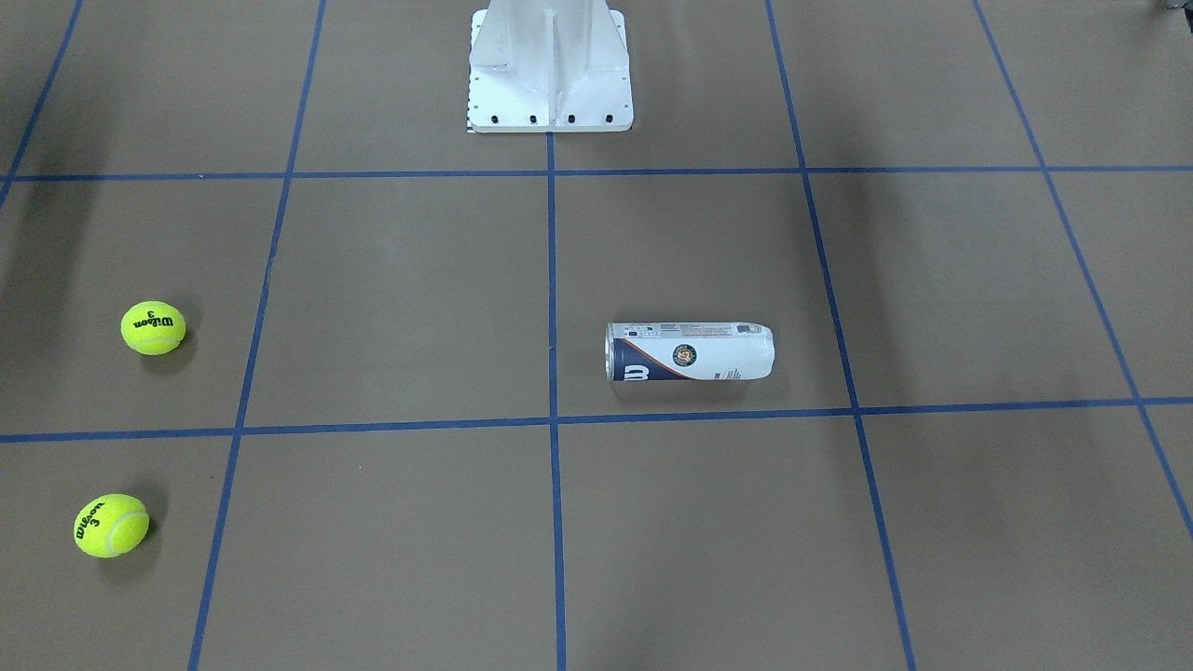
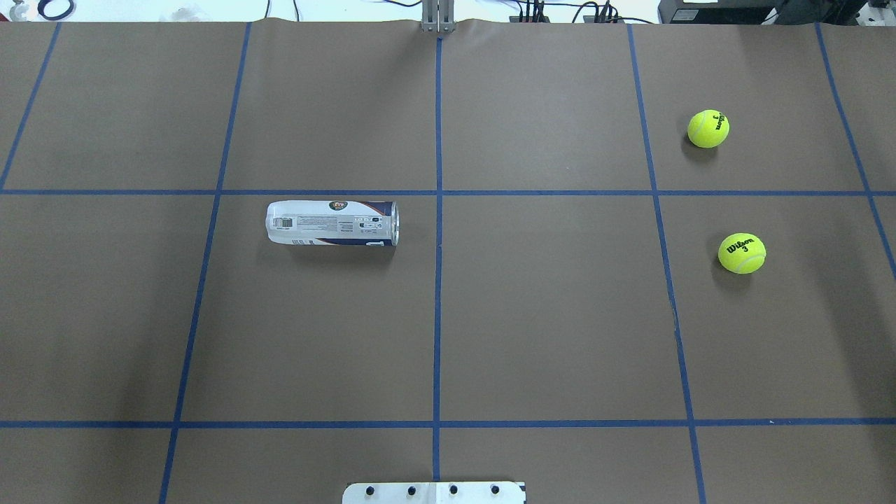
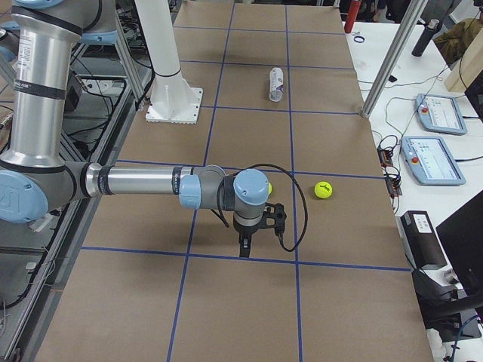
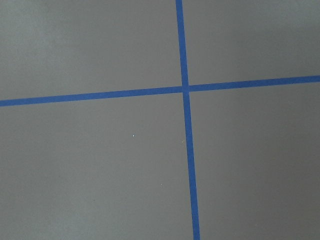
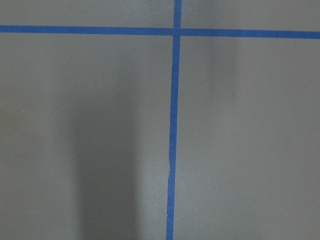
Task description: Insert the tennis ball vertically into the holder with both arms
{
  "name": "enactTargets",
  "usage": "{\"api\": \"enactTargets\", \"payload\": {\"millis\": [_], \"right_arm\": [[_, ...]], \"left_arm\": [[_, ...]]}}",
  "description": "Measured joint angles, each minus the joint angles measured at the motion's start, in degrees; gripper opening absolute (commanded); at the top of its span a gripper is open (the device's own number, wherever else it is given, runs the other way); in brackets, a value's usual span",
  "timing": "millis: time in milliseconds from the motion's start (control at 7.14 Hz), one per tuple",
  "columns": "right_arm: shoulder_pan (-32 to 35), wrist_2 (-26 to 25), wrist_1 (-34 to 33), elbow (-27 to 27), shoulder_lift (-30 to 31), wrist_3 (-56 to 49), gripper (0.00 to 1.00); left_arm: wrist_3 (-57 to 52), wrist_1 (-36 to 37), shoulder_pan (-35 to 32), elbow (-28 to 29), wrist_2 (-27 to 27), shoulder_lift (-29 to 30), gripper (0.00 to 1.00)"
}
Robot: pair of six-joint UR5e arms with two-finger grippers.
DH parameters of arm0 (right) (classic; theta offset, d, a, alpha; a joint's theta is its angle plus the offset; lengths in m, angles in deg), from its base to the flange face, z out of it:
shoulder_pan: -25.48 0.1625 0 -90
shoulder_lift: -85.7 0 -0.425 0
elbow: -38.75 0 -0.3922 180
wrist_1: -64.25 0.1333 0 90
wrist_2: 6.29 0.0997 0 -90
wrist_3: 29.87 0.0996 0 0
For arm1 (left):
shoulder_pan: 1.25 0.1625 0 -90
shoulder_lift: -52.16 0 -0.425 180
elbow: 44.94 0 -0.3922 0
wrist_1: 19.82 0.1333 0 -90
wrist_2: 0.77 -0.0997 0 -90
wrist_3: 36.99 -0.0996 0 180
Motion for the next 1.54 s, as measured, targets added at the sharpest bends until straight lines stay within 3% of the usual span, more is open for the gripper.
{"api": "enactTargets", "payload": {"millis": [981,1541], "right_arm": [[0.02,0.26,0.07,-0.44,-0.03,0.05,1.0],[0.02,0.29,0.09,-0.4,-0.05,0.07,1.0]], "left_arm": [[0.05,0.7,0.01,-0.26,0.23,0.55,1.0],[-0.1,-0.32,2.2,-3.41,0.9,6.6,1.0]]}}
